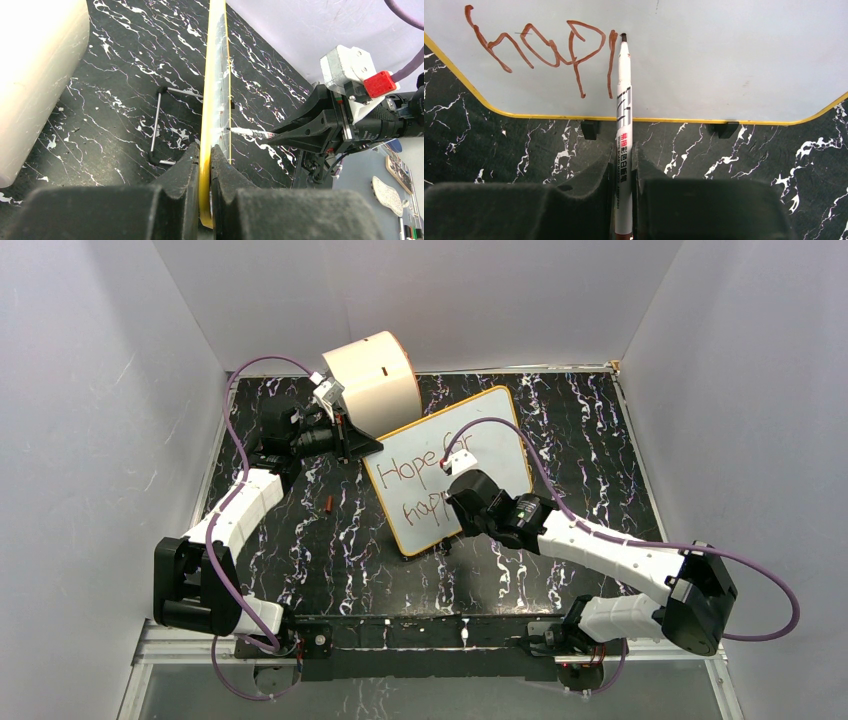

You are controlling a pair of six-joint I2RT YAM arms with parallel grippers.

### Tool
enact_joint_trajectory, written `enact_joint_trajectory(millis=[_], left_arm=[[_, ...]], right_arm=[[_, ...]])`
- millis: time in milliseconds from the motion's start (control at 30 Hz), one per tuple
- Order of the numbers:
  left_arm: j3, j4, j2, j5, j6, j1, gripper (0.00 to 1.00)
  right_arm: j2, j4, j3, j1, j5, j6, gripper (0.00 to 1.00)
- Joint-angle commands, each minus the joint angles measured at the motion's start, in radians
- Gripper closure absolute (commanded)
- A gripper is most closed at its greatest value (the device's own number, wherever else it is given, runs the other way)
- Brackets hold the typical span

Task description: Write a sentence on the whiteboard

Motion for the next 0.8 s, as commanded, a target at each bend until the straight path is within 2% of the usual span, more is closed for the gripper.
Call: enact_joint_trajectory(millis=[0,767], left_arm=[[-0.011,-0.090,0.027,-0.058,0.064,-0.020,1.00],[-0.013,-0.090,0.027,-0.059,0.064,-0.020,1.00]], right_arm=[[-0.013,0.039,0.028,-0.030,0.042,0.015,1.00],[0.032,-0.059,0.006,-0.041,-0.117,0.044,1.00]])
